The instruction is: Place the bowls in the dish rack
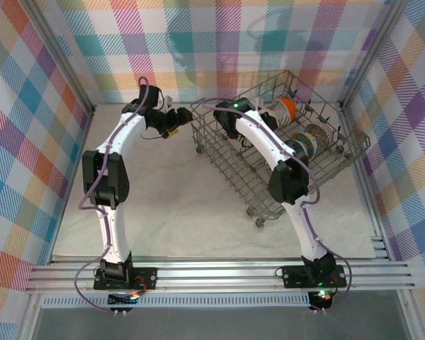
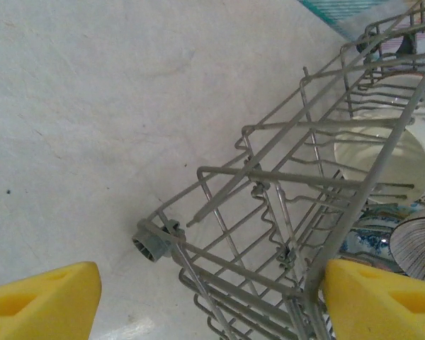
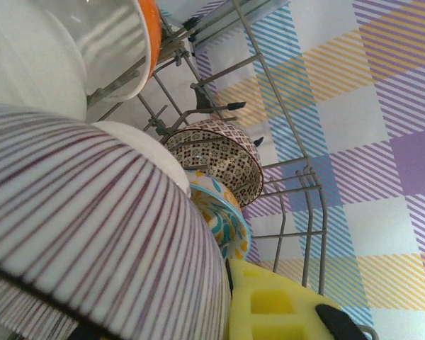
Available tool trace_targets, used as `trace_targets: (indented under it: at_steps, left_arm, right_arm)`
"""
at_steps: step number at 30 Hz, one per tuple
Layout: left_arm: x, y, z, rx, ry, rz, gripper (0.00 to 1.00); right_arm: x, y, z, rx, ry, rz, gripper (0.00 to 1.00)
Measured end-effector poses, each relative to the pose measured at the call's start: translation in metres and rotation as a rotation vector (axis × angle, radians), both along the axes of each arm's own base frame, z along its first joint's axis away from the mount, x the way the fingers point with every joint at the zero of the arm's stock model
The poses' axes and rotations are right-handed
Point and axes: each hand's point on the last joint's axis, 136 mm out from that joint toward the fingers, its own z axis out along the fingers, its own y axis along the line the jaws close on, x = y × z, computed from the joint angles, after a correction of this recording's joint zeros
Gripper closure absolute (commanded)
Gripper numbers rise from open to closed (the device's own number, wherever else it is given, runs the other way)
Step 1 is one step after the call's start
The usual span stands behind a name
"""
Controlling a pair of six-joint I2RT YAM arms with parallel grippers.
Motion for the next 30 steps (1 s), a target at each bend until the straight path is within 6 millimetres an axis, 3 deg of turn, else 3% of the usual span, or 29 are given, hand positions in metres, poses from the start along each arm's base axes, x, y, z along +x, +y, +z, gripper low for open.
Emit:
trace_targets:
  at_steps: [7,16,30]
  left_arm:
    - [-0.006,-0.001,0.001,-0.006,-0.014,0.002,0.19]
    - [-0.021,-0.002,0.000,-0.015,-0.005,0.007,0.19]
    - [-0.034,-0.001,0.001,0.015,0.003,0.015,0.17]
  right_arm:
    - [-0.008,0.010,0.016,0.036,-0.048,0.018,1.00]
    - [-0.016,0.013,0.006,0.036,0.079,0.063,1.00]
    - [-0.017,0.019,0.007,0.044,0.092,0.083,1.00]
